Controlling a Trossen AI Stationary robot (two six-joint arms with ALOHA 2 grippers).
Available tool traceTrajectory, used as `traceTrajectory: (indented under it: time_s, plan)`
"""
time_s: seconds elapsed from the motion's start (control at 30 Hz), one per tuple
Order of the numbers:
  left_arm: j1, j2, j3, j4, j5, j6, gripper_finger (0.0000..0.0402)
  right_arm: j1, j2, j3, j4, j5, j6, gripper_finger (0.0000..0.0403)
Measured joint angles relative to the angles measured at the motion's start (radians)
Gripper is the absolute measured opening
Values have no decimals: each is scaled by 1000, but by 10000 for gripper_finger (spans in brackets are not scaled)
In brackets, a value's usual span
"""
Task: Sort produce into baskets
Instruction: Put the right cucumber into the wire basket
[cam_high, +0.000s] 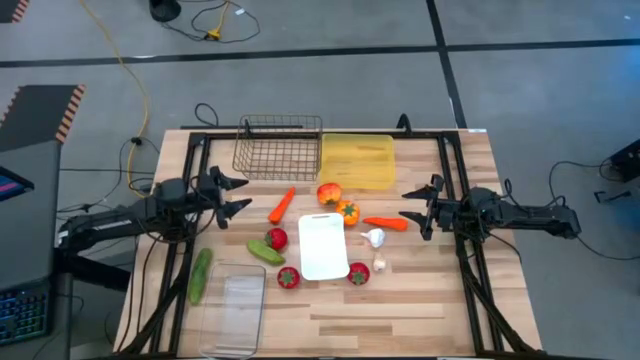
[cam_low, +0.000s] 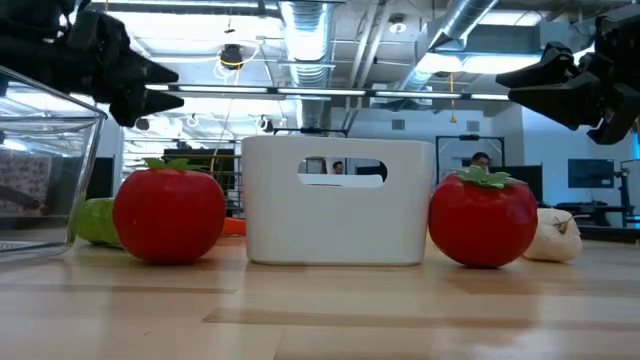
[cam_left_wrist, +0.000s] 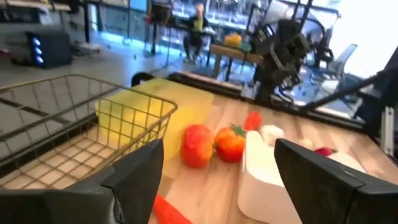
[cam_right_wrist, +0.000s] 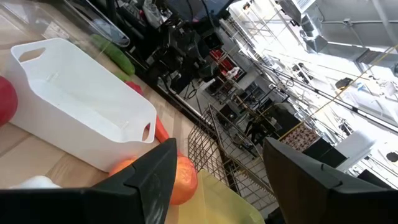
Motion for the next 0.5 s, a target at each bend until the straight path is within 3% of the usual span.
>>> traceTrajectory:
  time_s: [0.5]
  plan:
    - [0,549,361,-361,219,213,288,0,0,0,3,0,-1,265]
